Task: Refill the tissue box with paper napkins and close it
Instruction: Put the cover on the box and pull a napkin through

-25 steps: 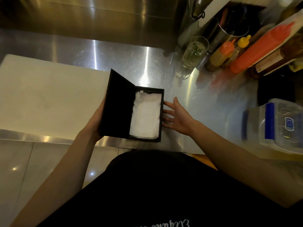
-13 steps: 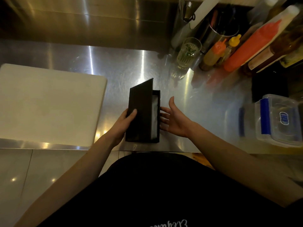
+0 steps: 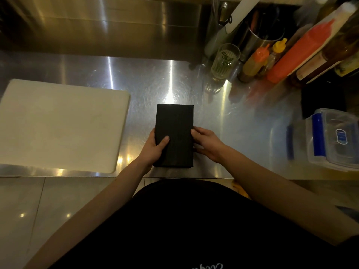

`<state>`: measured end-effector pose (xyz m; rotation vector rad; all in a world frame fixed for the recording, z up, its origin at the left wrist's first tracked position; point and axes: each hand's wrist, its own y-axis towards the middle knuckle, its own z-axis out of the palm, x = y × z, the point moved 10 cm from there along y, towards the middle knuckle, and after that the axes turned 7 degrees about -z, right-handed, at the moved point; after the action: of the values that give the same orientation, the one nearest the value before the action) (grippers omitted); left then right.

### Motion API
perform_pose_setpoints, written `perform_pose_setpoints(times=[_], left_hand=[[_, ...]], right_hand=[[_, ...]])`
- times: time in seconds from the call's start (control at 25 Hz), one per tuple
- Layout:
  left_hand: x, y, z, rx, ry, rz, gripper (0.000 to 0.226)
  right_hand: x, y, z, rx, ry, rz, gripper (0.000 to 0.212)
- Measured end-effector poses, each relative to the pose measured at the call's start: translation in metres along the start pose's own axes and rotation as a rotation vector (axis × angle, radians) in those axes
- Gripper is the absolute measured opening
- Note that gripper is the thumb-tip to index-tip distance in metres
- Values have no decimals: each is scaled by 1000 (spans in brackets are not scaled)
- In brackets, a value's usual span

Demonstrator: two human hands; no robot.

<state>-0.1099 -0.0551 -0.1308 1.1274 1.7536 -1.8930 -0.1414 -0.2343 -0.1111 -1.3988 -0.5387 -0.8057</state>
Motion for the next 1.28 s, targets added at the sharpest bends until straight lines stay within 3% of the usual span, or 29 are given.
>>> perform_pose_setpoints(times=[0.24,0.36,0.52,0.84,1.0,1.12,1.28], left_hand=[[-2,-2,1,4,16,-3,64],[-9,-7,2,-7,31,2,61],[-41,-21,-1,-77,45,140,54],[-110,-40,-5,-46,-298,207,36],[-114,-39,-15,-49,-550,175,54],[-114,-36,-18,-68,-554,165,58],[-112,-33,-16,-82,-520,156,61]], right_hand=[[0,0,1,-58,-98,-18,31],[2,0,1,-77,-132,-23,24],[25,-1,-4,-86,-135,-133,22],[96,-10,-7,-75,-69,-374,43],[113,-11,-14,-108,44,-391,35],[114,-11,-17,-123,90,-385,25],[105,-9,-23,-152,126,-360,32]])
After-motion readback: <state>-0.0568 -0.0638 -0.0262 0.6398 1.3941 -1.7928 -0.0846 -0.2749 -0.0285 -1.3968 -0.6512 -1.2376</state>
